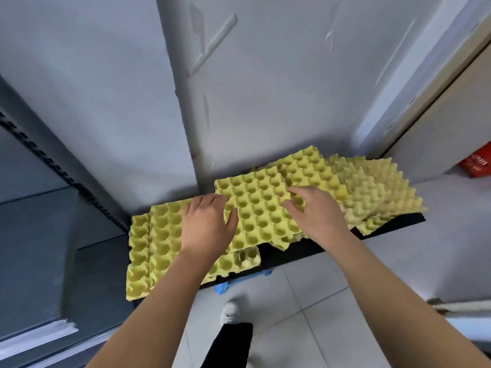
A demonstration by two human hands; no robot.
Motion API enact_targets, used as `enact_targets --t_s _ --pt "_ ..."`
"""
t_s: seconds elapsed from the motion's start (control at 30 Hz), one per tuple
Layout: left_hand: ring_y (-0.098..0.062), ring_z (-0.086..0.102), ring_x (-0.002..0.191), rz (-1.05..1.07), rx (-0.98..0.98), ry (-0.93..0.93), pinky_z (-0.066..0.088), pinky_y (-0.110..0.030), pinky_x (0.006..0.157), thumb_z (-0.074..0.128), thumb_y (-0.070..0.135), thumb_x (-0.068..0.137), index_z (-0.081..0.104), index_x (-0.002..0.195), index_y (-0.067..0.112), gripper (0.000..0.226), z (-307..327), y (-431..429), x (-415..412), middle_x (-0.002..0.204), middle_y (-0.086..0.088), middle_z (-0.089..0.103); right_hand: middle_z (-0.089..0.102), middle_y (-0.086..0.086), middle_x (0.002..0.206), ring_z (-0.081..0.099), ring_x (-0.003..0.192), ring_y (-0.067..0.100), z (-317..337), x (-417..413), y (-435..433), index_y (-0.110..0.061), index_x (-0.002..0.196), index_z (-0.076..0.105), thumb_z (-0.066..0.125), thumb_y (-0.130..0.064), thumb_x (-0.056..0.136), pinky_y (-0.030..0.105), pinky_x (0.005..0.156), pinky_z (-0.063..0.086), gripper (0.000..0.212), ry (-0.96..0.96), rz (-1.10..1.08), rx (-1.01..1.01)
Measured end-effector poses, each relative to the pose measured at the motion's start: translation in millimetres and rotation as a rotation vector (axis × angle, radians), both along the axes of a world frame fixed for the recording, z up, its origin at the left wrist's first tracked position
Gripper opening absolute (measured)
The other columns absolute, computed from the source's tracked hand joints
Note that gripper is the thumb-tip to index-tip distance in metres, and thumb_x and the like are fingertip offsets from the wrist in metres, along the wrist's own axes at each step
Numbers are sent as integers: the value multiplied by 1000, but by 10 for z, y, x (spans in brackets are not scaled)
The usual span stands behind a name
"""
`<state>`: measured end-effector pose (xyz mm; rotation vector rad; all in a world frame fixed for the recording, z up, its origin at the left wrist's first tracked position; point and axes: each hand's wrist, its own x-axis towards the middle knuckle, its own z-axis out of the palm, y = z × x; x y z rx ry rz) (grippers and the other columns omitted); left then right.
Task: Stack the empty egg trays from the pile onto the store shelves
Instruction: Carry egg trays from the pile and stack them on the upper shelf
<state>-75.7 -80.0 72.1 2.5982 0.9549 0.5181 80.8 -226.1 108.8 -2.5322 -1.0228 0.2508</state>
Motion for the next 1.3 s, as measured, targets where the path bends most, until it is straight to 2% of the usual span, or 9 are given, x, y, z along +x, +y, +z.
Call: enact_targets --t_s 0.17,0.3,0.5,0.63,0.73,0.83,1.1,1.23,1.3 --pt "-28 49 124 1 -222 271 36 -41 102 56 45 92 55 132 20 47 -753 292 507 132 -1 58 56 7 131 52 119 22 -646 492 154 -17 138 49 53 -37 95 36 94 45 47 95 -43 -93" --pt "-27 43 129 27 -418 452 40 -43 102 56 53 89 40 142 23 63 -1296 448 760 142 -2 47 51 7 138 45 127 21 -1176 790 200 -17 142 43 52 -41 94 35 101 39 54 188 -97 -164" --pt "-28 36 135 89 -626 571 37 -42 103 65 56 83 26 148 17 84 -1985 515 957 150 -5 33 43 9 141 42 127 25 -1885 1073 213 -19 146 35 55 -44 91 36 98 39 63 306 -155 -301" --pt "-34 34 137 162 -738 618 36 -45 105 70 57 78 11 153 20 102 -2304 485 992 153 -11 27 25 13 152 37 133 30 -2227 1225 234 -25 150 23 55 -45 91 44 102 41 70 409 -170 -376" --pt "-36 34 137 228 -799 590 36 -46 108 72 54 79 6 155 21 106 -2449 454 1010 154 -15 27 14 16 156 27 140 33 -2413 1294 240 -30 151 16 55 -48 91 47 108 37 75 461 -172 -410" --pt "-32 41 134 290 -826 476 40 -45 105 76 47 78 10 155 22 105 -2505 404 1013 153 -13 31 18 16 155 16 141 37 -2497 1318 235 -29 151 17 55 -50 90 49 111 27 74 407 -130 -450" --pt "-21 33 141 460 -1044 61 39 -36 104 83 27 76 16 155 32 104 -2385 213 904 157 -2 29 30 9 152 18 142 29 -2459 1287 238 -21 149 25 63 -45 87 43 113 23 77 463 -106 -273" --pt "-30 34 137 502 -1049 127 38 -40 105 83 31 75 12 155 28 107 -2349 152 943 155 -9 14 26 8 154 19 141 30 -2438 1398 195 -22 151 20 67 -41 84 50 112 26 84 539 -149 -196" --pt "-34 34 135 530 -1025 201 37 -42 108 83 38 74 15 154 20 107 -2397 140 950 153 -13 18 28 3 154 19 141 32 -2479 1433 154 -27 152 13 67 -44 83 54 111 25 89 522 -144 -268"
